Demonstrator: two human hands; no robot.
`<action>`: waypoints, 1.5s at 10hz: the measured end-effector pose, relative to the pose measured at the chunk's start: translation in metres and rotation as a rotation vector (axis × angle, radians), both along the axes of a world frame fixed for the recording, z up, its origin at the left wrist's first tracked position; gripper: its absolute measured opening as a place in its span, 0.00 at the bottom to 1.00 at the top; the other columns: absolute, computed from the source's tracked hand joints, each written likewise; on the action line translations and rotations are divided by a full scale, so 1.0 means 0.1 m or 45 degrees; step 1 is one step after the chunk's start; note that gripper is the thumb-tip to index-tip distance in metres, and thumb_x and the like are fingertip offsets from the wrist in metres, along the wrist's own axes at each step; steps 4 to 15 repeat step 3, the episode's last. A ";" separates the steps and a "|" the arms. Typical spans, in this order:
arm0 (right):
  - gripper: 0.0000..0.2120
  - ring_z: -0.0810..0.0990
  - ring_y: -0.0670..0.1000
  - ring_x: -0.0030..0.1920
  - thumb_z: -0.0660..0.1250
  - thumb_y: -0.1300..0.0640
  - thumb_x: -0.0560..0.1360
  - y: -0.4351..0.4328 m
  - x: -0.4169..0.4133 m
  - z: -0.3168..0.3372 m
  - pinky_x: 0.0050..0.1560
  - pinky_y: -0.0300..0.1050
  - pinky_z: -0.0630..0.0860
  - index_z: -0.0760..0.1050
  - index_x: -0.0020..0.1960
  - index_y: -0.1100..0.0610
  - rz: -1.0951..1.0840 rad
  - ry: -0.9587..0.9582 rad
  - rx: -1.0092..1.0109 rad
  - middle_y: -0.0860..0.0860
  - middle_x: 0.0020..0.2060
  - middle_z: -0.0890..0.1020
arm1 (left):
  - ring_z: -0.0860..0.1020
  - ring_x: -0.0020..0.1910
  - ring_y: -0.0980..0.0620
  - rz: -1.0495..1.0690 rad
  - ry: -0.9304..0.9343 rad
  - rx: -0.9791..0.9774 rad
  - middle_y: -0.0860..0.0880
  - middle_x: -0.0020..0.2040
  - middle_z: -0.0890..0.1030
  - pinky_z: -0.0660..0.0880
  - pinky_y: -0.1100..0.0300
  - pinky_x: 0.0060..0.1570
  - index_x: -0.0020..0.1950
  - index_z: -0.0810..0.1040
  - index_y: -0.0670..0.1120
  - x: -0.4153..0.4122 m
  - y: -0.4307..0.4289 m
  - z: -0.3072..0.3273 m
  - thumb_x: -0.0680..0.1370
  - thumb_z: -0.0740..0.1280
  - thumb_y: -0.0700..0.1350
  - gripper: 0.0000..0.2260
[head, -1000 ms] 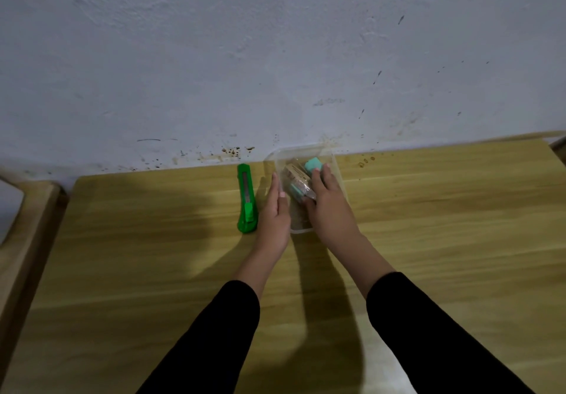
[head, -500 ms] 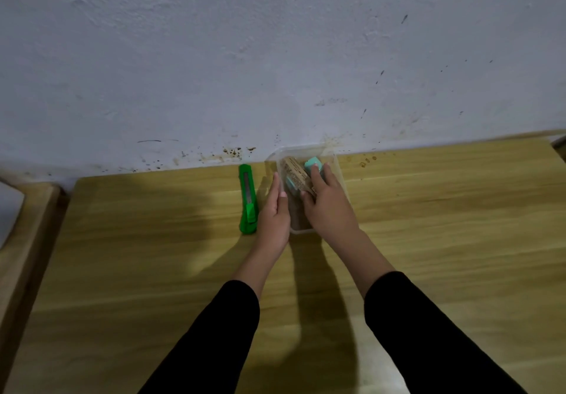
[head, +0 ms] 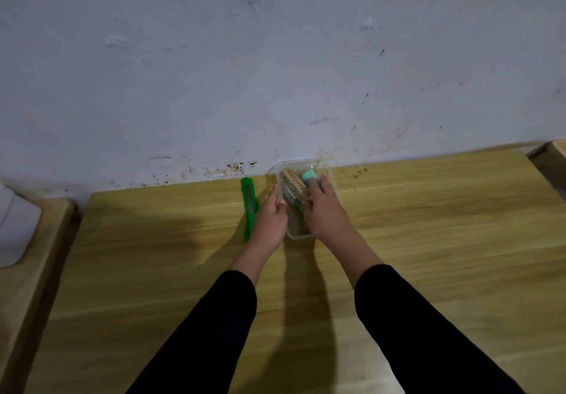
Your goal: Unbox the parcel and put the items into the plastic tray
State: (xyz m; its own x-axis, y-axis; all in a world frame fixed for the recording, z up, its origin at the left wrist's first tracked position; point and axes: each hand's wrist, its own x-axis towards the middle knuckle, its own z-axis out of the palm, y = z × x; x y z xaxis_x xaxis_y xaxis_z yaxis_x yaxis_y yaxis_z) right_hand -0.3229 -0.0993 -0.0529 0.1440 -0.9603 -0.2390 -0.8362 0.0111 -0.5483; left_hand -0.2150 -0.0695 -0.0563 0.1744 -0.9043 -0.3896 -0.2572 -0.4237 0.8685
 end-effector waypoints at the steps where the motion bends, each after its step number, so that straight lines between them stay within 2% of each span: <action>1: 0.24 0.54 0.57 0.75 0.52 0.58 0.80 0.05 -0.02 0.09 0.72 0.54 0.63 0.52 0.74 0.59 -0.015 0.015 0.006 0.57 0.76 0.51 | 0.69 0.68 0.40 -0.128 -0.226 0.029 0.44 0.74 0.65 0.70 0.48 0.62 0.76 0.54 0.50 0.04 0.09 0.23 0.82 0.52 0.48 0.22; 2: 0.24 0.63 0.55 0.72 0.54 0.59 0.79 0.29 -0.06 0.21 0.68 0.53 0.68 0.54 0.74 0.58 -0.055 -0.016 0.004 0.54 0.74 0.58 | 0.53 0.76 0.45 -0.481 -0.646 0.098 0.47 0.78 0.53 0.55 0.50 0.73 0.77 0.49 0.48 0.18 0.31 0.47 0.83 0.50 0.51 0.24; 3: 0.26 0.61 0.53 0.73 0.55 0.61 0.78 0.77 -0.20 0.31 0.70 0.49 0.66 0.52 0.75 0.56 0.002 -0.030 -0.013 0.54 0.75 0.58 | 0.46 0.77 0.45 -0.717 -0.844 0.143 0.46 0.78 0.47 0.49 0.50 0.75 0.77 0.46 0.48 0.26 0.64 0.61 0.82 0.48 0.55 0.26; 15: 0.26 0.61 0.53 0.73 0.55 0.61 0.78 0.77 -0.20 0.31 0.70 0.49 0.66 0.52 0.75 0.56 0.002 -0.030 -0.013 0.54 0.75 0.58 | 0.46 0.77 0.45 -0.717 -0.844 0.143 0.46 0.78 0.47 0.49 0.50 0.75 0.77 0.46 0.48 0.26 0.64 0.61 0.82 0.48 0.55 0.26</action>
